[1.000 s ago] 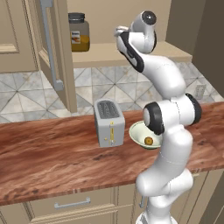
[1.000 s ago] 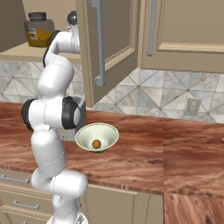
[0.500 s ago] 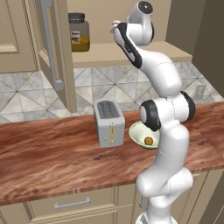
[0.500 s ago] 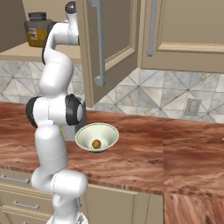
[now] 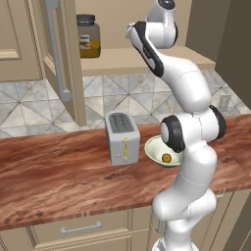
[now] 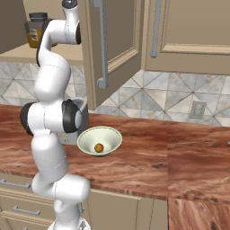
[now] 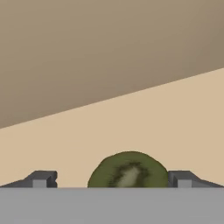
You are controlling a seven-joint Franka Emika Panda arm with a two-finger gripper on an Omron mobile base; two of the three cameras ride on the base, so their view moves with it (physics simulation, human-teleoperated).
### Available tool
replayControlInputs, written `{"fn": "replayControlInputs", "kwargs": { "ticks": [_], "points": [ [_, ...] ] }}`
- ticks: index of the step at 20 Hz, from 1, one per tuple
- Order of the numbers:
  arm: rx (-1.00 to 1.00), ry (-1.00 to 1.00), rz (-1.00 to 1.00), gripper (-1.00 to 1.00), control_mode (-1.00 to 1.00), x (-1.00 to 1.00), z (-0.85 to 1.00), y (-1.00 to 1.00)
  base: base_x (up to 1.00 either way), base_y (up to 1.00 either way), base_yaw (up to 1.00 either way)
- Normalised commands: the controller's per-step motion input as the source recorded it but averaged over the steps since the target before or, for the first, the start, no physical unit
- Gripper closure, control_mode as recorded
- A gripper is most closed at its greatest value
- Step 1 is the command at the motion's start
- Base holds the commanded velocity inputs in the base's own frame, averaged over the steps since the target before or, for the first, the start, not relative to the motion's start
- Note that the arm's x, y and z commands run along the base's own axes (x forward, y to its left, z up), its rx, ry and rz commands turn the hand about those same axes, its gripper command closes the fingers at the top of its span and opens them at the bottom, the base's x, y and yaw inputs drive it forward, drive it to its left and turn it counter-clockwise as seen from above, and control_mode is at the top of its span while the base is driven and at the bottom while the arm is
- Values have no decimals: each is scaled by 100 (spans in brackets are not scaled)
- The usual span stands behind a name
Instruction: Open the cabinet. Pick the kiwi and apple from the cabinet and place them into the bowl. Then close the cabinet.
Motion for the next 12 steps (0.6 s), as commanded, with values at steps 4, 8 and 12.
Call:
{"fn": "replayControlInputs", "kwargs": {
  "ticks": [4, 8, 12],
  "points": [
    [-2, -1, 0, -100, -100, -1, -15, 0, 0, 0, 0],
    [-3, -2, 0, -100, -100, 1, -20, 0, 0, 0, 0],
    [-5, 0, 0, -100, -100, 14, -31, 0, 0, 0, 0]
  ]
}}
